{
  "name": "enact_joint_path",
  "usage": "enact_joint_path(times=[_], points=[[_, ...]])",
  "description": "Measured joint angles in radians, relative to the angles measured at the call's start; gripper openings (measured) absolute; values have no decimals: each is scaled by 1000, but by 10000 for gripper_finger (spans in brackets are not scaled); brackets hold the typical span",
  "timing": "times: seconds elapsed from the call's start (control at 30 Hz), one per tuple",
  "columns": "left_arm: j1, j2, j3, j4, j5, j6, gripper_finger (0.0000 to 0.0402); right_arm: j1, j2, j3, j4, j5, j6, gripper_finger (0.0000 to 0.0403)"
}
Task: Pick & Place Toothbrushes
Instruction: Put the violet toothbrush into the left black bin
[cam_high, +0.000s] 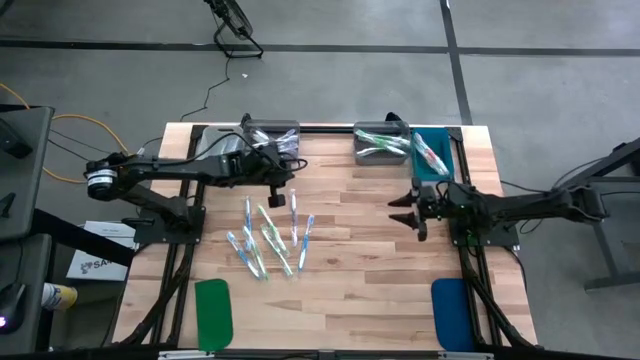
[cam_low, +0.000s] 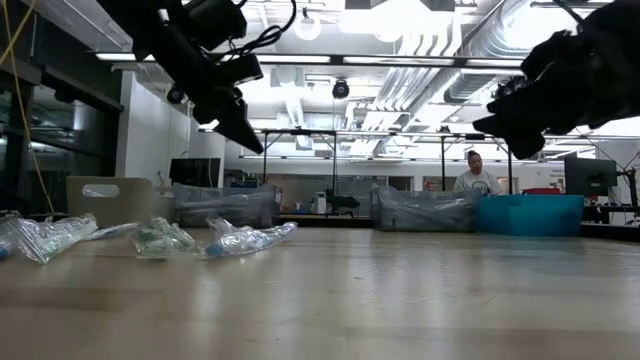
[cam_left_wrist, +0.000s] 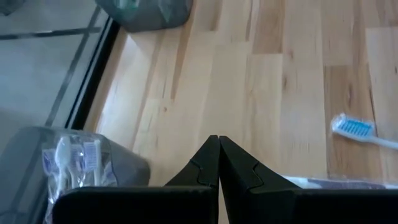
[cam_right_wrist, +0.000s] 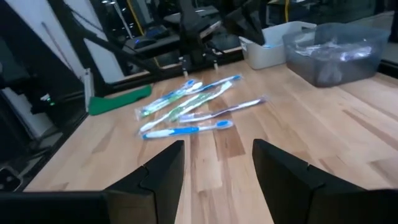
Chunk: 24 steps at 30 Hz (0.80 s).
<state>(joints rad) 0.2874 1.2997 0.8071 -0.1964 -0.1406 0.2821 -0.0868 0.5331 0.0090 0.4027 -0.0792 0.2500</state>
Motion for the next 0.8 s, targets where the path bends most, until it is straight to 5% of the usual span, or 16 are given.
enact_joint_path(times=[0.47, 0.8], points=[[0, 1, 0, -7, -1, 9, 0, 9, -428, -1, -380, 67, -7, 183], [0, 1, 0, -7, -2, 9, 0, 9, -463, -1, -386, 66, 13, 183]])
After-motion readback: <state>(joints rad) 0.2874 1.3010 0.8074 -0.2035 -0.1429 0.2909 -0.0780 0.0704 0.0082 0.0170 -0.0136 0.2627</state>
